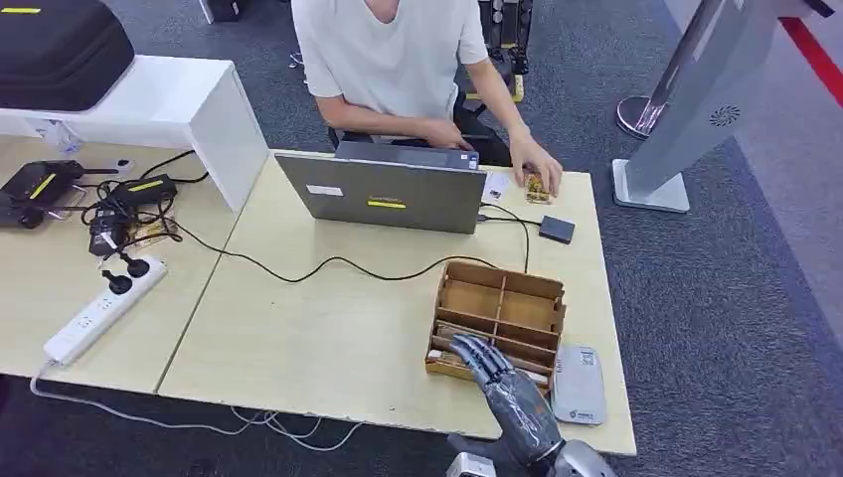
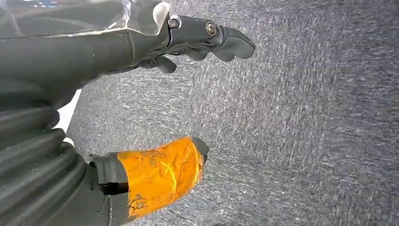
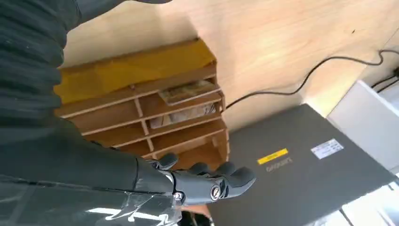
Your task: Pass the card to the sensor for recognition and then transmit it.
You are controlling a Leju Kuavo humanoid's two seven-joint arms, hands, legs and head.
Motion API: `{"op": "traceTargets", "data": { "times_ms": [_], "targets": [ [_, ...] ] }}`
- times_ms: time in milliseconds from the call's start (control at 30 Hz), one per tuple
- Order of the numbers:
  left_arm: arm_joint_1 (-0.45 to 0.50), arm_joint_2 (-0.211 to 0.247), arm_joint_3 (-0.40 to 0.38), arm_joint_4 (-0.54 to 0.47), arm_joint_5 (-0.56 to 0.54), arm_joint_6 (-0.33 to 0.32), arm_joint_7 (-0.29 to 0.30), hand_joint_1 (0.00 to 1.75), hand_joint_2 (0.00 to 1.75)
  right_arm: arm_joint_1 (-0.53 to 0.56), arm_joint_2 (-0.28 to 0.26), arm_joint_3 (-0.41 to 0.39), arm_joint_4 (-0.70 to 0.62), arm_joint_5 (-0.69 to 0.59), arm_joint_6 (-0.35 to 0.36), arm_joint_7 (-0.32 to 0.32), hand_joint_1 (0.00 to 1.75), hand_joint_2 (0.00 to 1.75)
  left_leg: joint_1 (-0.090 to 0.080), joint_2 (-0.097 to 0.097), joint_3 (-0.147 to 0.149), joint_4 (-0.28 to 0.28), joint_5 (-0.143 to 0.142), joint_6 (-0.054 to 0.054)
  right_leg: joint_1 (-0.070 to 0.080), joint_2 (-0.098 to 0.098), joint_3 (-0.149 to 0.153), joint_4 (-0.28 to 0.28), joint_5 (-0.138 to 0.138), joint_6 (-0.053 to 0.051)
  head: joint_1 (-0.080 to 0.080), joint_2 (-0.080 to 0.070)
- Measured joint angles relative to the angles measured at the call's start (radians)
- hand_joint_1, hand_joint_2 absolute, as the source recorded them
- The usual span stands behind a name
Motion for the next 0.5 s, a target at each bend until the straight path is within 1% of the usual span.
{"op": "traceTargets", "data": {
  "times_ms": [100, 500],
  "targets": [
    [-0.001, 0.005, 0.000, 0.000, 0.000, -0.002, -0.001, 0.00, 1.75, -0.014, 0.010, 0.016, 0.029, -0.005, 0.000, -0.002, 0.00, 1.75, 0.000, 0.000, 0.000, 0.000, 0.000, 0.000, 0.000, 0.000, 0.000, 0.000, 0.000, 0.000, 0.000, 0.000],
    [-0.002, 0.009, 0.000, 0.000, -0.004, -0.003, -0.001, 0.00, 1.75, -0.055, 0.032, 0.035, 0.100, -0.022, 0.000, -0.011, 0.00, 1.75, 0.000, 0.000, 0.000, 0.000, 0.000, 0.000, 0.000, 0.000, 0.000, 0.000, 0.000, 0.000, 0.000, 0.000]
  ]
}}
